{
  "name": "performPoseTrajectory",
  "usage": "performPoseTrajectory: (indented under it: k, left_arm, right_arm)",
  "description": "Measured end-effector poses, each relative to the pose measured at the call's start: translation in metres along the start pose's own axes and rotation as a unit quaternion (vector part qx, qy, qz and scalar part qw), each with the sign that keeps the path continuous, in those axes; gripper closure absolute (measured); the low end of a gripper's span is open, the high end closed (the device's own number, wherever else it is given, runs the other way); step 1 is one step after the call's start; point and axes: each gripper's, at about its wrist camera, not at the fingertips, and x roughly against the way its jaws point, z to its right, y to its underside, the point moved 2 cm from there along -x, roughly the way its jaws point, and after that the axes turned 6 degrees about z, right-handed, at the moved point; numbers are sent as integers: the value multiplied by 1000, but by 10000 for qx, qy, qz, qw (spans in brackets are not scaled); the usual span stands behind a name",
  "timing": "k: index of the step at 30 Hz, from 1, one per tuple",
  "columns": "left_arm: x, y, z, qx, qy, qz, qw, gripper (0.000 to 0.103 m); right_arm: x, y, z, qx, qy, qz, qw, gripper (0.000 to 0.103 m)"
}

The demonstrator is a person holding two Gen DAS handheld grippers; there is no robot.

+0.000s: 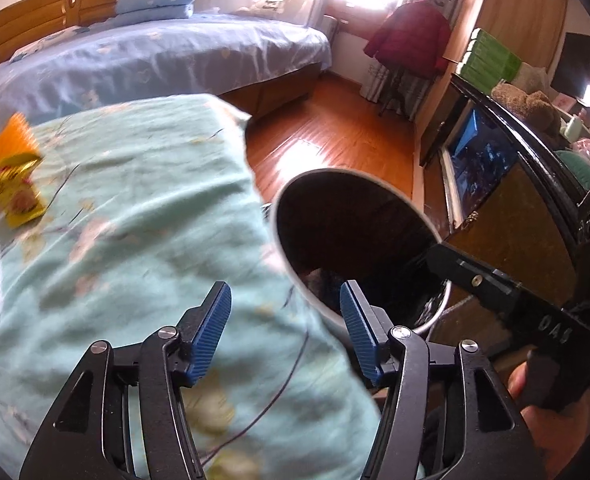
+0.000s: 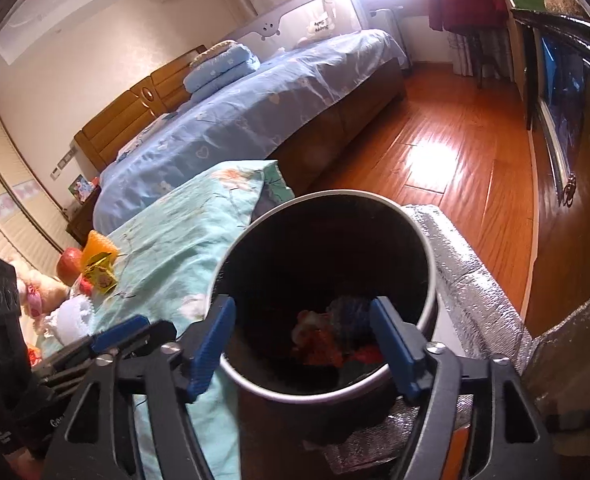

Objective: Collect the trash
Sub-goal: 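Move both tools back over the bed toward the remaining trash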

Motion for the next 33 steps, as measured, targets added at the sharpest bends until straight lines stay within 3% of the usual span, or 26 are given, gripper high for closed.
performPoseTrajectory:
  k: [16, 33]
  left_arm:
    - [69, 43, -90, 651, -544, 269, 9960, 45]
    - [123, 76, -191, 1425, -1254, 548, 9803, 45]
  right_arm:
    - [-1, 39, -81, 365, -581, -227, 9974, 23]
    - [-16, 78, -177, 1033, -1188, -605, 9857, 23]
